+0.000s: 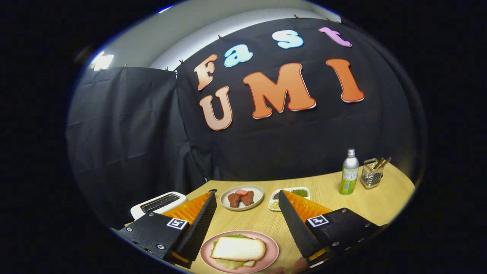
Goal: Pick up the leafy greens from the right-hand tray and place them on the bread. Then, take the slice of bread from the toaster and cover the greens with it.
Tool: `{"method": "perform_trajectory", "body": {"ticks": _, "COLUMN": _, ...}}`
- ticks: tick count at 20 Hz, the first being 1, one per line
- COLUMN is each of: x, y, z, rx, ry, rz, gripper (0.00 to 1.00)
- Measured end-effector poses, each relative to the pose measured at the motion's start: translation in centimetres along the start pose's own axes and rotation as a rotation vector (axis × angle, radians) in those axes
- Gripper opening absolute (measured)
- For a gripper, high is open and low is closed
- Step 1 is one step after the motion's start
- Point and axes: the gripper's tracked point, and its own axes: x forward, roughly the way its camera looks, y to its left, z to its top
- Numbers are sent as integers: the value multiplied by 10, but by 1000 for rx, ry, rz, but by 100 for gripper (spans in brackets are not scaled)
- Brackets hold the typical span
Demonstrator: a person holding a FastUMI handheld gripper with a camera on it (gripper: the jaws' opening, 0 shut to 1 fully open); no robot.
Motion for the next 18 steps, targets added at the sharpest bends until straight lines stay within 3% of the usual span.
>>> {"method": "perform_trajectory", "body": {"ticks": 10, "x": -29, "y": -18, "z": 86, "rx": -195, "ry": -268, "rz": -167, "gripper": 98}}
{"method": "perform_trajectory", "body": {"ticks": 14, "x": -47, "y": -36, "z": 113, "rx": -212, "ry": -343, "rz": -258, "gripper": 98}}
{"method": "perform_trajectory", "body": {"ticks": 18, "x": -56, "y": -43, "z": 130, "rx": -244, "ry": -394, "rz": -292, "gripper": 98}}
